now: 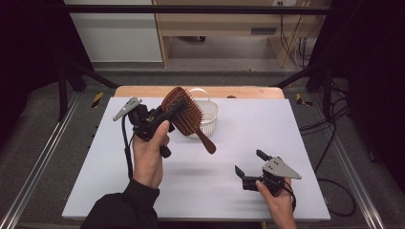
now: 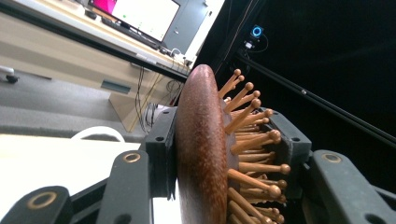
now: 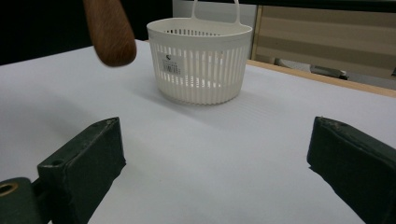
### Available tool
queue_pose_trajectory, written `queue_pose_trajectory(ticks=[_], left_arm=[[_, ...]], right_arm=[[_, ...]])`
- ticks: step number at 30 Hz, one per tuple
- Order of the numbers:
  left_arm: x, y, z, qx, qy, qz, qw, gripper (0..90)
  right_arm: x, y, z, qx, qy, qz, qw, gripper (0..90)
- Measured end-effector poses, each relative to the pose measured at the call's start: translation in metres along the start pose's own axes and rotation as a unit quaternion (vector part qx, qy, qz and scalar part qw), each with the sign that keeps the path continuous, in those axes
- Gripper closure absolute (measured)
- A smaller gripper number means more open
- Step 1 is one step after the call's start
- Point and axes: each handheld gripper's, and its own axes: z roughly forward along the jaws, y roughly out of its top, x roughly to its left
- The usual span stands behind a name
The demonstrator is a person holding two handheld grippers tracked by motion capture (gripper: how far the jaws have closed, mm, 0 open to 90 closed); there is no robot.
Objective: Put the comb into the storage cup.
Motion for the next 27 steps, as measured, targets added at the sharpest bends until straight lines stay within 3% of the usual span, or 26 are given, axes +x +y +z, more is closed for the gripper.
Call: queue_pose_trajectory(ticks=[3, 4, 6, 10, 14, 27], left_arm=[[0.000, 0.007, 0.006, -0.004, 0.003, 0.000, 1.0000, 51.2], [0.000, 0.011, 0.010, -0.008, 0.004, 0.001, 1.0000, 51.2], [0.002, 0.022, 0.021, -0.008, 0.010, 0.011, 0.9998, 51.2], [0.005, 0.028, 0.031, -0.005, 0.015, 0.017, 0.9997, 51.2], [0.006, 0.035, 0.045, 0.001, 0.019, 0.037, 0.9991, 51.2], [0.020, 0.045, 0.078, -0.011, 0.039, 0.036, 0.9985, 51.2]], right_arm=[[0.000, -0.001, 0.001, 0.002, -0.011, -0.005, 0.9999, 4.6], [0.000, -0.002, 0.002, 0.000, -0.006, 0.006, 1.0000, 4.4], [0.000, -0.002, 0.003, 0.003, -0.005, -0.001, 1.0000, 4.4], [0.000, -0.002, 0.002, 0.001, 0.000, 0.003, 1.0000, 4.6], [-0.001, -0.004, 0.003, 0.005, 0.004, 0.003, 1.0000, 4.9], [-0.008, -0.005, -0.001, -0.004, 0.006, 0.017, 0.9998, 5.5]])
